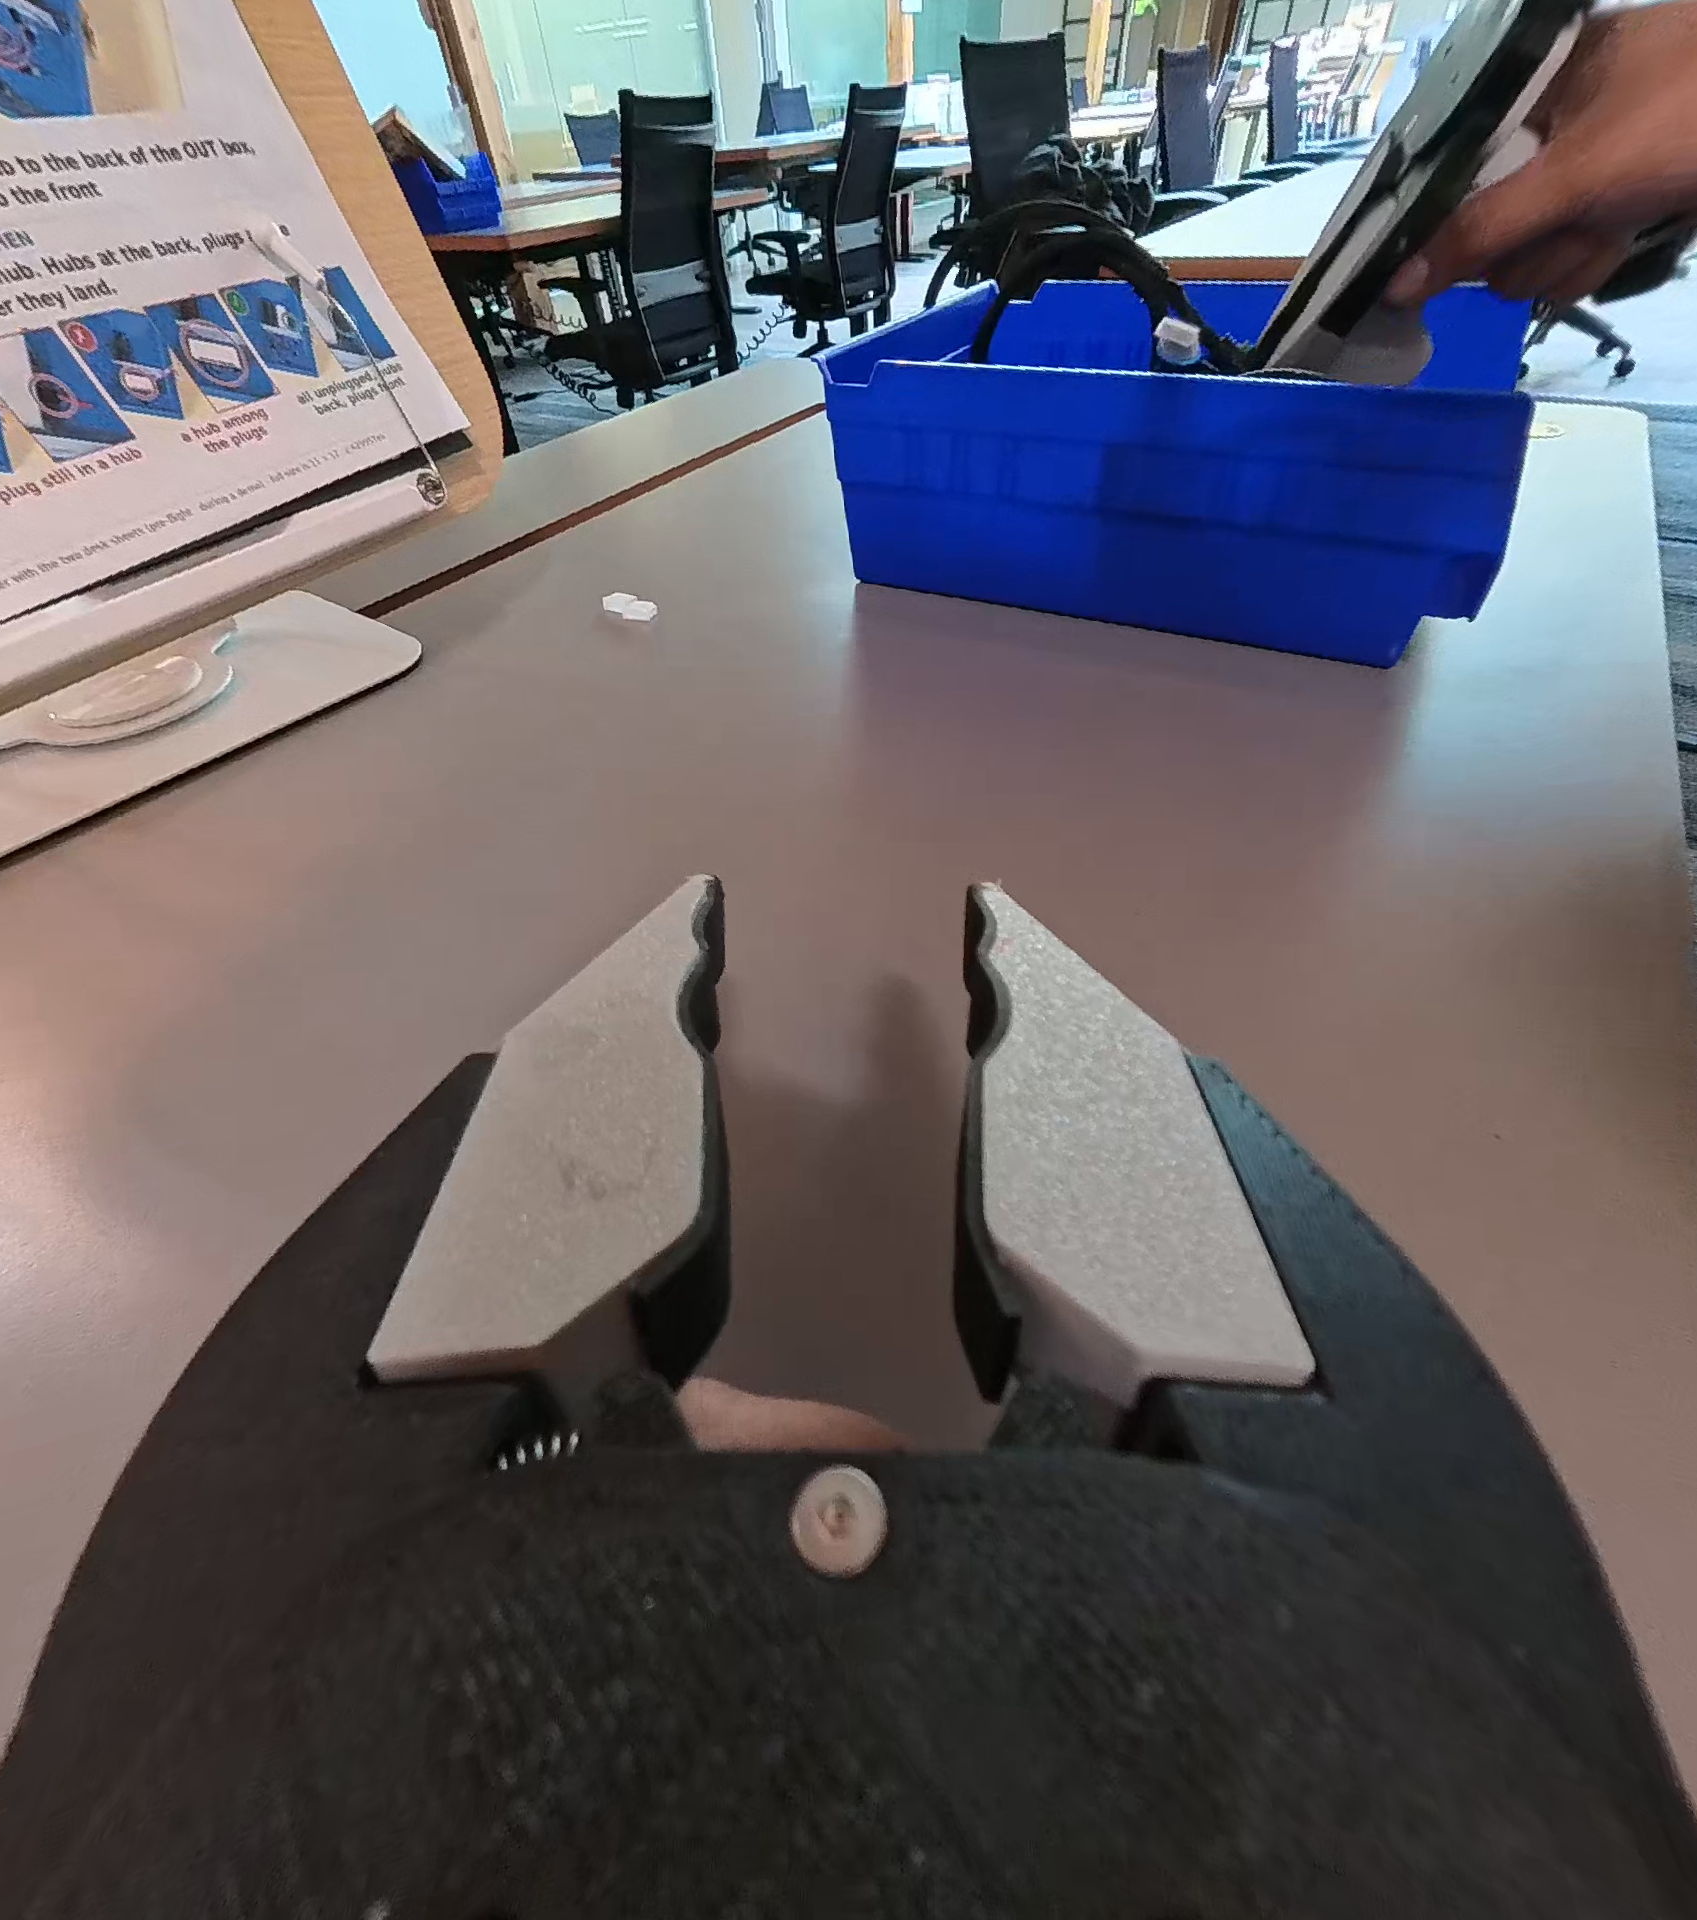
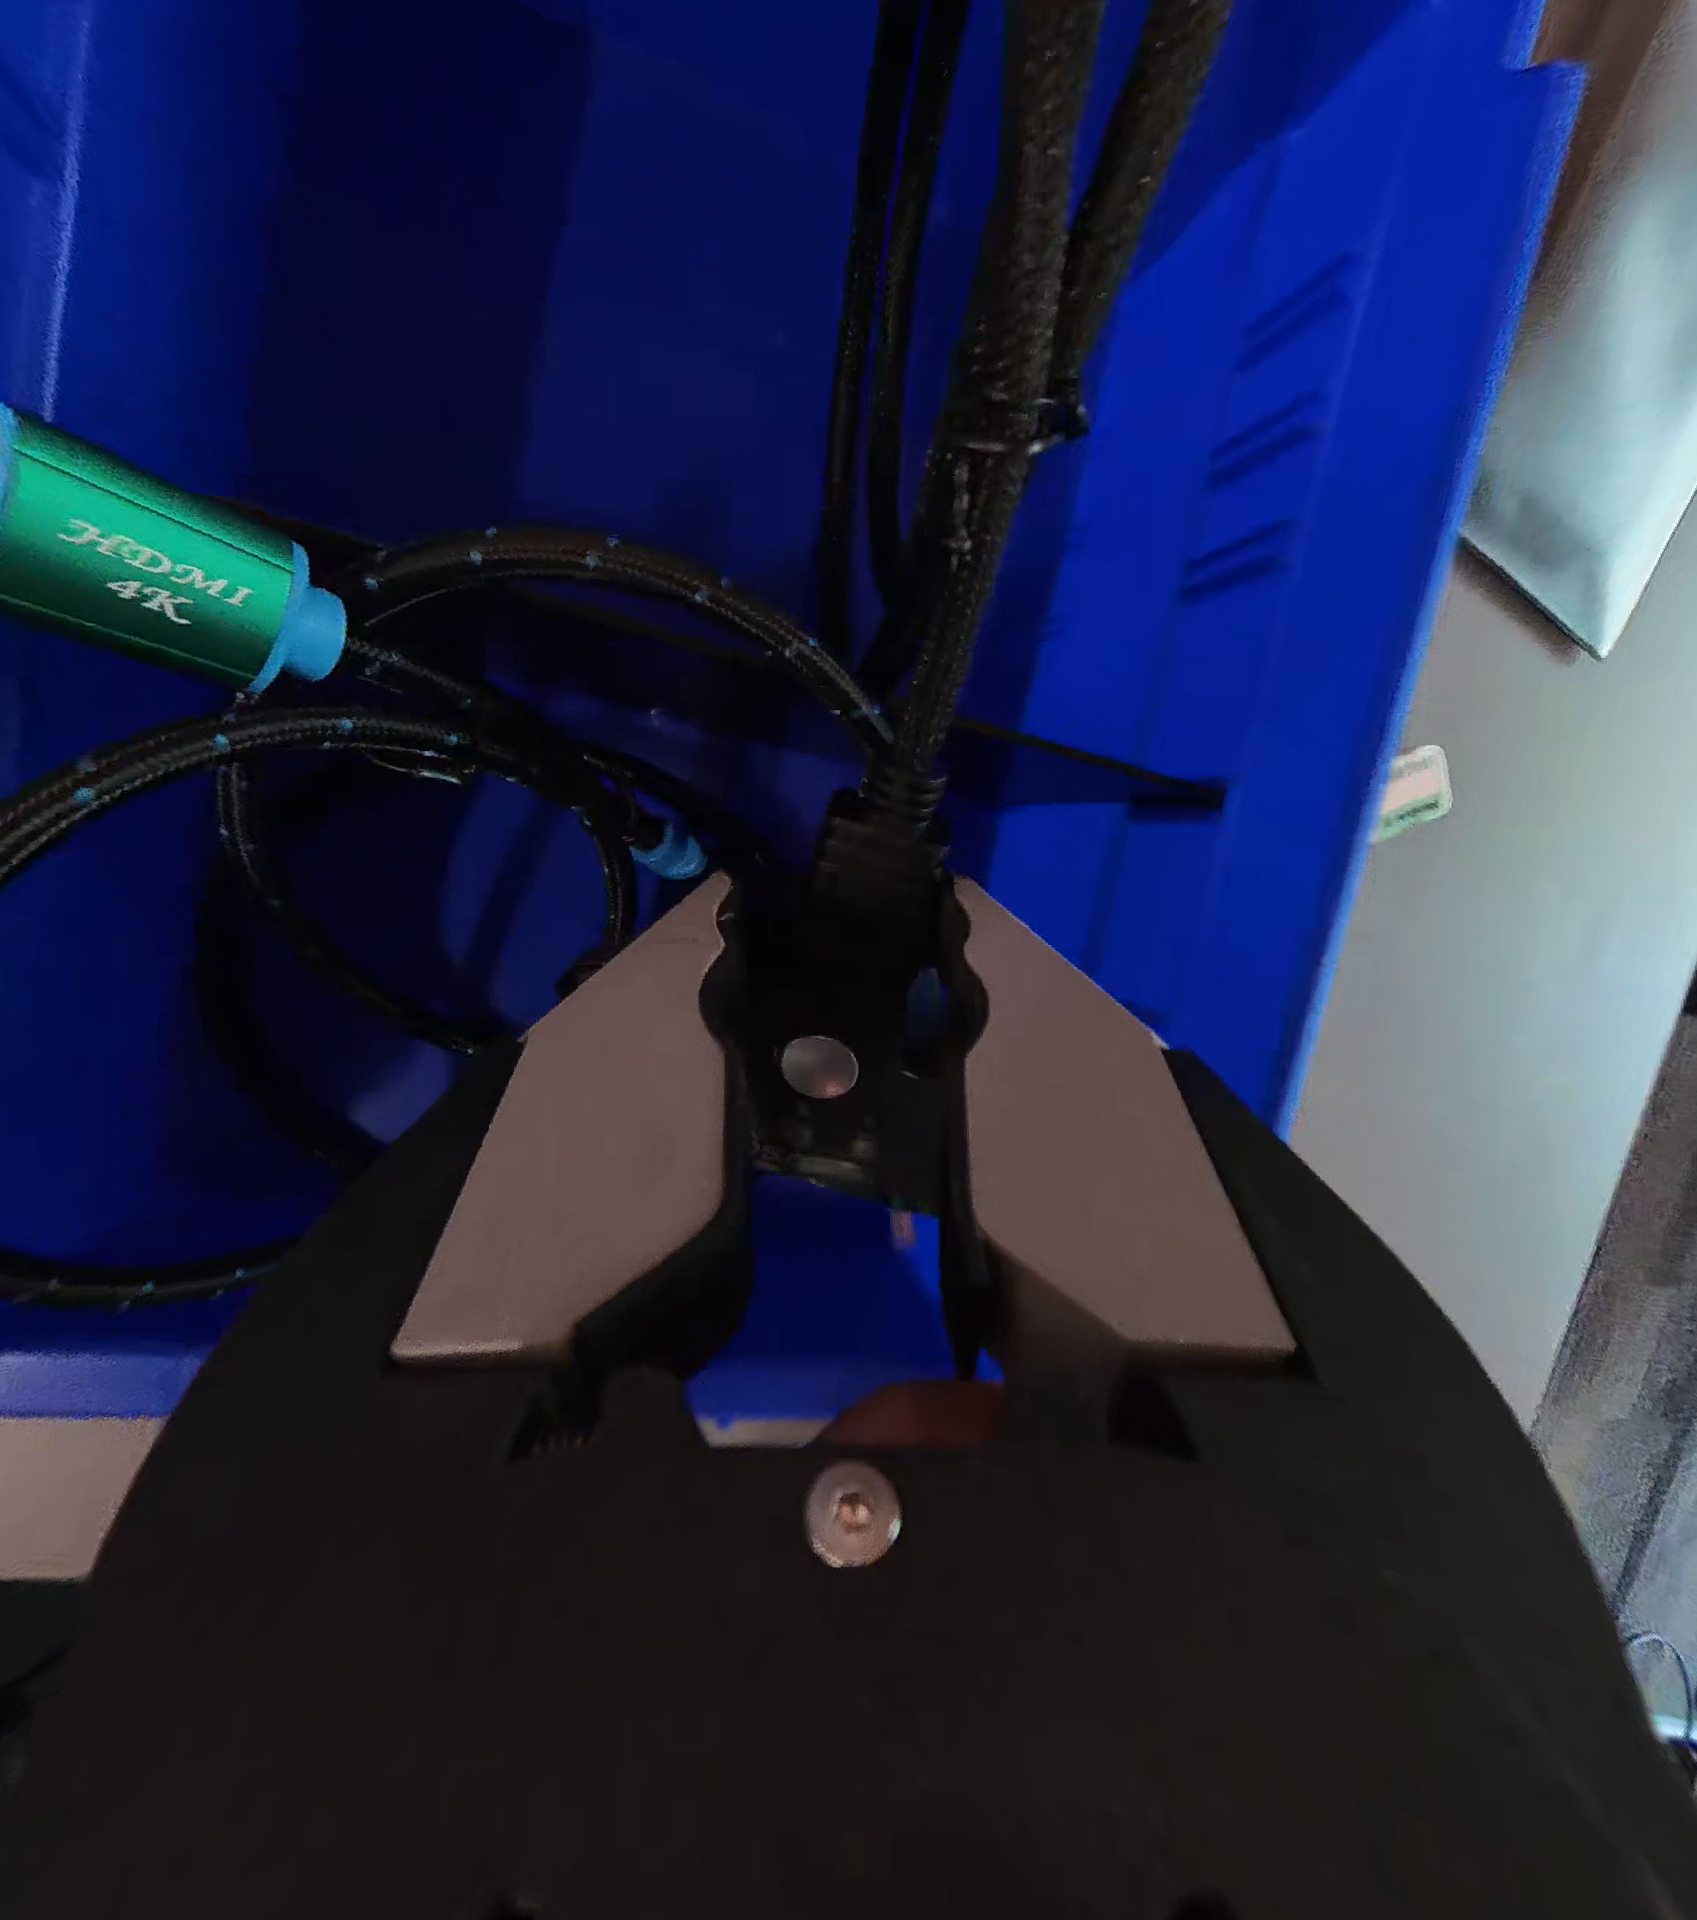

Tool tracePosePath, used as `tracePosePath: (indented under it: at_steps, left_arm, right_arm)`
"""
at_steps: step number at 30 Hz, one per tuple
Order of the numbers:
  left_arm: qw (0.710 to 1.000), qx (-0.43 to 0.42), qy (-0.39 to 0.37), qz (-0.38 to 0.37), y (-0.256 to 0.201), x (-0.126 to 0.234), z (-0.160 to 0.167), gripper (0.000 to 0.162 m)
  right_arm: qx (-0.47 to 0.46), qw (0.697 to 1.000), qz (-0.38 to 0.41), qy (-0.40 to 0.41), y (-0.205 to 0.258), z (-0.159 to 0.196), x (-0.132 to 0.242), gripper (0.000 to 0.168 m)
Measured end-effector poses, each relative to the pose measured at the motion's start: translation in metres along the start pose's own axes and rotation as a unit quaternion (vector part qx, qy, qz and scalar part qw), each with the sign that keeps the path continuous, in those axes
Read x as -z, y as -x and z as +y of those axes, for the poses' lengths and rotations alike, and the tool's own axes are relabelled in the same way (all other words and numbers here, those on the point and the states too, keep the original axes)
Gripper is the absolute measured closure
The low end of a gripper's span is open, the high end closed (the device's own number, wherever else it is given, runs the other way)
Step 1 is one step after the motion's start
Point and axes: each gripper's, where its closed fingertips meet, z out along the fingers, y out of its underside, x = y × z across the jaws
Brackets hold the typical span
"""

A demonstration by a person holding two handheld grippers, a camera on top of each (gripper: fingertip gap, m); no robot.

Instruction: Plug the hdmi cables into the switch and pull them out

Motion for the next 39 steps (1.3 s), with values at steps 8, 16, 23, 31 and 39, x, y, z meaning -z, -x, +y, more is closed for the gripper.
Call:
tracePosePath:
  at_steps: [8, 16, 23, 31, 39]
  left_arm:
    - [1.0, -0.006, 0.008, 0.007, -0.004, -0.002, 0.002, 0.118]
    - [0.999, 0.036, -0.001, 0.008, 0.005, 0.0, 0.001, 0.12]
    - [1.0, 0.011, 0.02, 0.019, -0.003, -0.004, 0.006, 0.115]
    - [0.999, 0.033, -0.005, 0.019, -0.013, 0.021, 0.002, 0.11]
    - [0.988, -0.069, 0.062, -0.121, 0.033, 0.16, -0.052, 0.118]
  right_arm:
    - [0.22, 0.952, 0.212, 0.006, -0.049, -0.08, 0.087, 0.147]
    - [0.328, 0.936, 0.086, 0.095, -0.022, -0.136, -0.045, 0.146]
    - [0.275, 0.95, 0.028, 0.144, -0.022, -0.108, -0.076, 0.132]
    - [0.17, 0.97, 0.116, -0.128, -0.023, -0.146, 0.034, 0.127]
    - [0.157, 0.93, -0.127, -0.307, 0.138, -0.06, 0.117, 0.144]
